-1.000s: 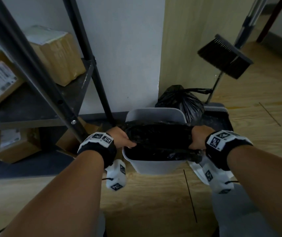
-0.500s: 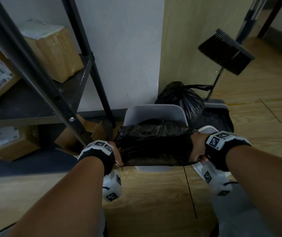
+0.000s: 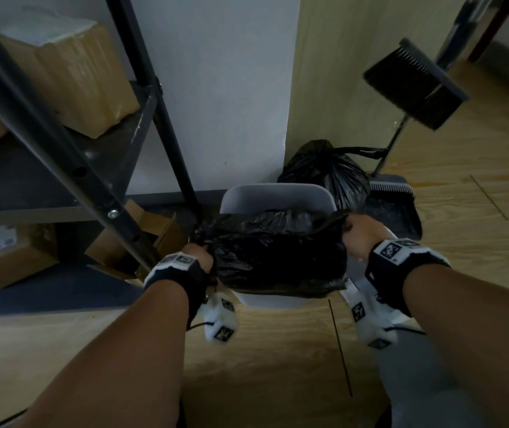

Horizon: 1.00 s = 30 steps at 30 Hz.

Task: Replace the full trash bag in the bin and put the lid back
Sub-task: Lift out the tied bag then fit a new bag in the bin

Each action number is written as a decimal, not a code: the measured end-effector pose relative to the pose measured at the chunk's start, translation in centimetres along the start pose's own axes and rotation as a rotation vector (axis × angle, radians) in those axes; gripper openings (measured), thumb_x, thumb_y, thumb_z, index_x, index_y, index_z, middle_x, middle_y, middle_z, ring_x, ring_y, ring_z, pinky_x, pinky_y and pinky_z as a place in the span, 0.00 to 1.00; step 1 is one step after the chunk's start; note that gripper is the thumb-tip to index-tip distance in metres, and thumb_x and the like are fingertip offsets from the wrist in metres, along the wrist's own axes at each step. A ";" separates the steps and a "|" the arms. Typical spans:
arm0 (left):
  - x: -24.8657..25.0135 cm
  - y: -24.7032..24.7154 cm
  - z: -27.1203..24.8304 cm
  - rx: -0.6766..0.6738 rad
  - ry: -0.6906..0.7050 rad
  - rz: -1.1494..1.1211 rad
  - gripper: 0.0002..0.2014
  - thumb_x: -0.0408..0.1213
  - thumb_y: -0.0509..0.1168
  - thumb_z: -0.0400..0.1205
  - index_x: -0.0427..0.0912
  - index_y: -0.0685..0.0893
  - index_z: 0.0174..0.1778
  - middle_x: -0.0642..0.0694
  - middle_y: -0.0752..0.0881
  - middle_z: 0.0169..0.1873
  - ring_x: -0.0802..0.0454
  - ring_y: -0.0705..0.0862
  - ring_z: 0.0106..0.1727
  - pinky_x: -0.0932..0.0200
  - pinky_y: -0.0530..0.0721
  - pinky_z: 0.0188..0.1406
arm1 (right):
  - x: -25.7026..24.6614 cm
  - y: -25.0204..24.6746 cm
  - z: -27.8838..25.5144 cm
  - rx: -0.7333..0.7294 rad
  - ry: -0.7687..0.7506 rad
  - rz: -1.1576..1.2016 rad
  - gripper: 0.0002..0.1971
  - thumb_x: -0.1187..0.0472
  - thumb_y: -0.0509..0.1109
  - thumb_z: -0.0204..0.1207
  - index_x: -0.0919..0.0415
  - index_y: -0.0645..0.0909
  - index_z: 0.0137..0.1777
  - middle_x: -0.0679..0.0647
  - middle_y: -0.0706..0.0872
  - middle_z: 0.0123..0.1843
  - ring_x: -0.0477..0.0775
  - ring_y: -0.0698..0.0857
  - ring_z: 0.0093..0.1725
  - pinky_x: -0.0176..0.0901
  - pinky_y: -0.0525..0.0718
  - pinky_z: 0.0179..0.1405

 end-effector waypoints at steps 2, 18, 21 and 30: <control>1.0 -1.4 1.2 0.051 0.011 -0.217 0.20 0.32 0.56 0.86 0.30 0.75 0.73 0.34 0.80 0.70 0.40 0.81 0.69 0.65 0.84 0.52 | 0.0 -0.1 0.2 0.112 -0.043 0.095 0.09 0.64 0.59 0.82 0.62 0.78 0.57 0.64 0.82 0.49 0.62 0.81 0.43 0.45 0.75 0.36; 1.0 -1.4 -1.2 -0.345 -0.153 -0.502 0.20 0.54 0.69 0.71 0.44 0.80 0.51 0.42 0.84 0.51 0.38 0.83 0.57 0.46 0.84 0.58 | 1.7 0.2 -1.7 0.087 0.043 0.222 0.28 0.47 0.57 0.85 0.62 0.69 0.25 0.57 0.66 0.23 0.57 0.67 0.24 0.47 0.67 0.32; 0.9 -1.3 -1.3 -0.373 -0.084 -0.353 0.27 0.57 0.76 0.67 0.43 0.85 0.57 0.42 0.88 0.51 0.39 0.87 0.56 0.44 0.86 0.60 | 1.4 0.0 -1.7 0.157 0.075 0.196 0.26 0.51 0.62 0.84 0.60 0.67 0.23 0.59 0.68 0.22 0.58 0.68 0.24 0.46 0.68 0.30; 0.7 -1.2 0.7 -0.068 0.018 -0.453 0.10 0.46 0.74 0.72 0.43 0.87 0.33 0.36 0.91 0.47 0.39 0.89 0.50 0.40 0.85 0.61 | -0.3 -0.5 -2.2 0.107 -0.037 0.024 0.14 0.65 0.62 0.81 0.58 0.79 0.65 0.62 0.86 0.57 0.63 0.84 0.48 0.51 0.81 0.44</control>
Point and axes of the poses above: each hand's wrist, its own z-axis towards the middle knuckle, its own y-axis out of the palm, x = y × z, the point moved 2 cm from there along z, towards the middle knuckle
